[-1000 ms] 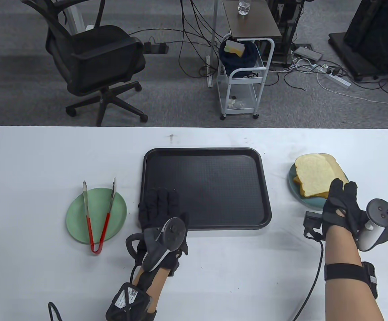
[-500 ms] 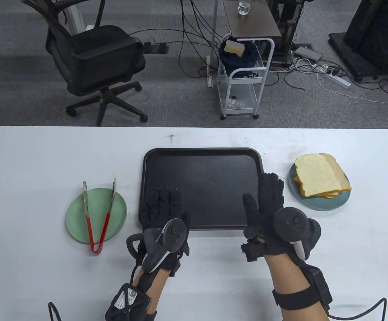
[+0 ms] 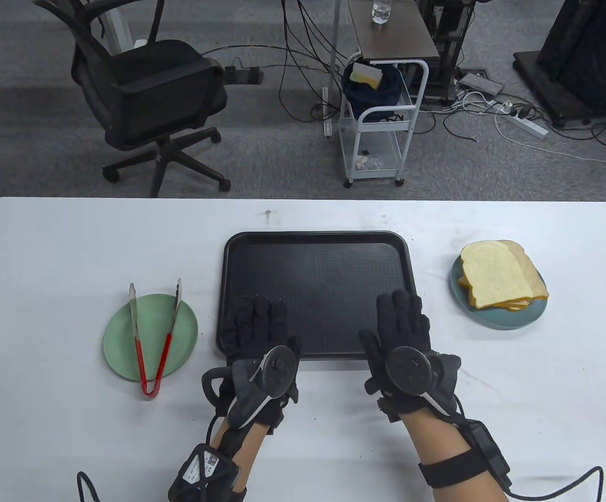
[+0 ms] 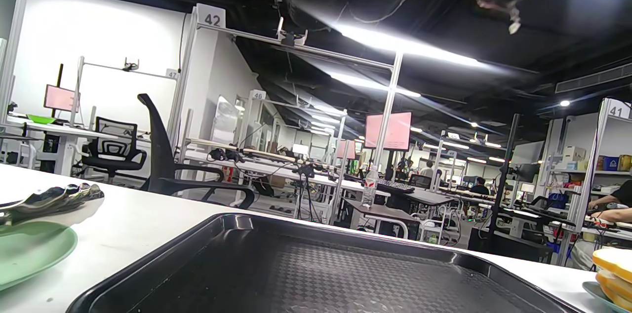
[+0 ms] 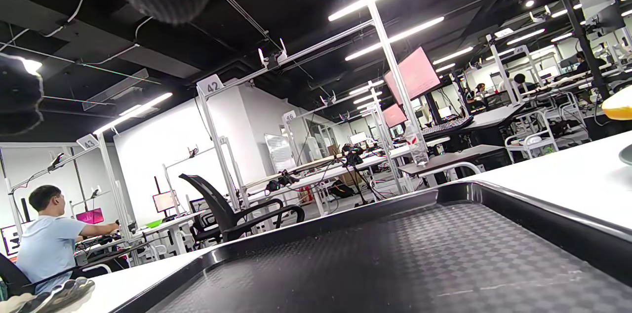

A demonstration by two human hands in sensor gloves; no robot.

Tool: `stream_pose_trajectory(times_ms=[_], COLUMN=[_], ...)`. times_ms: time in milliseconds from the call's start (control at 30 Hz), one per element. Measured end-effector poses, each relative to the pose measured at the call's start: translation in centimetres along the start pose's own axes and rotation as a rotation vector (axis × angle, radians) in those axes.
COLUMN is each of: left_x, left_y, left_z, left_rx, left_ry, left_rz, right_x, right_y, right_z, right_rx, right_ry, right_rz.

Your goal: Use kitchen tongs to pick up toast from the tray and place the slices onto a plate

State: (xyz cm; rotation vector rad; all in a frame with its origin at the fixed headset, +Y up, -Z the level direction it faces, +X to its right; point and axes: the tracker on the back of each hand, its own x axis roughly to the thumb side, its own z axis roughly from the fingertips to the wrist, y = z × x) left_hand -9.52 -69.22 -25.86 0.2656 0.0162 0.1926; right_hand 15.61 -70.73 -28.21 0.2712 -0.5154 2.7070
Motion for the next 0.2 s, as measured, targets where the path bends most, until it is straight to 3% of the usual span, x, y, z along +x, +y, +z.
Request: stream_pose_trajectory(times_ms=[200], left_x=[-0.02], left_y=[0.09], left_z=[0.01], left_rx=[-0.009], left_ry=[0.003], left_rz=[-0.001], right_x=[-0.35], right_y=[0.06], right_z=[0.13], right_rx=[0.010], right_ry=[0.018], right_rz=[-0.010])
